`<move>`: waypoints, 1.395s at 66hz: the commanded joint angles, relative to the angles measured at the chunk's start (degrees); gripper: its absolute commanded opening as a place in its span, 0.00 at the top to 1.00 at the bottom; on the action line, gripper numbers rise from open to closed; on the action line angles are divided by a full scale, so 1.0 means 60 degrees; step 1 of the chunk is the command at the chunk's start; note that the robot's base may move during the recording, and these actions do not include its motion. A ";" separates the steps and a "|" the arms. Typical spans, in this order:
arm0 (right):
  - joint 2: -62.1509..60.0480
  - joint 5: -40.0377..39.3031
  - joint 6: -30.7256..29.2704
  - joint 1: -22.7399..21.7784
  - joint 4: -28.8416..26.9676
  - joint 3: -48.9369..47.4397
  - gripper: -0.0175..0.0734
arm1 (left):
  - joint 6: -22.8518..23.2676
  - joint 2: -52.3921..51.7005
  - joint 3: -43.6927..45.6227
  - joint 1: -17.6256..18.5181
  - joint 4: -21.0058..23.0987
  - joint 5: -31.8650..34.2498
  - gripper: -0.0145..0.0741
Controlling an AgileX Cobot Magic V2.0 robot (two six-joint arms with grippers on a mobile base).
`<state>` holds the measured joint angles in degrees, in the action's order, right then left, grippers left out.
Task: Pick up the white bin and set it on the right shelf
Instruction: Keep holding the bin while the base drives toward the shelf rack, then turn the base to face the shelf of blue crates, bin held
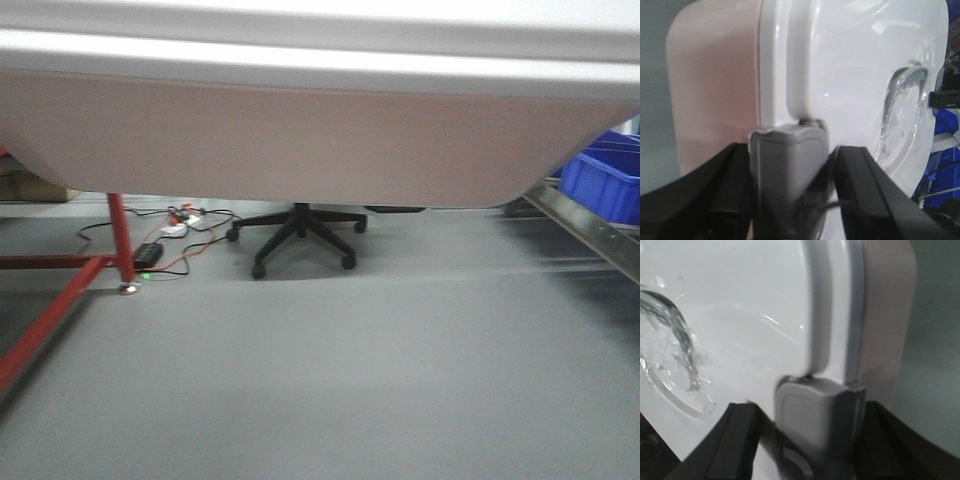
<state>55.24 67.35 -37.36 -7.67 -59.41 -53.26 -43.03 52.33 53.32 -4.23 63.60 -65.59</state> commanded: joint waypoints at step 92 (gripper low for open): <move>-0.0186 0.1033 -0.0034 0.0093 -0.1682 -0.0297 0.48 | -0.0180 -0.0160 0.0290 0.0153 0.1600 -0.1263 0.62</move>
<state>55.24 67.35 -37.36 -7.67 -59.41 -53.26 -43.03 52.33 53.32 -4.23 63.60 -65.59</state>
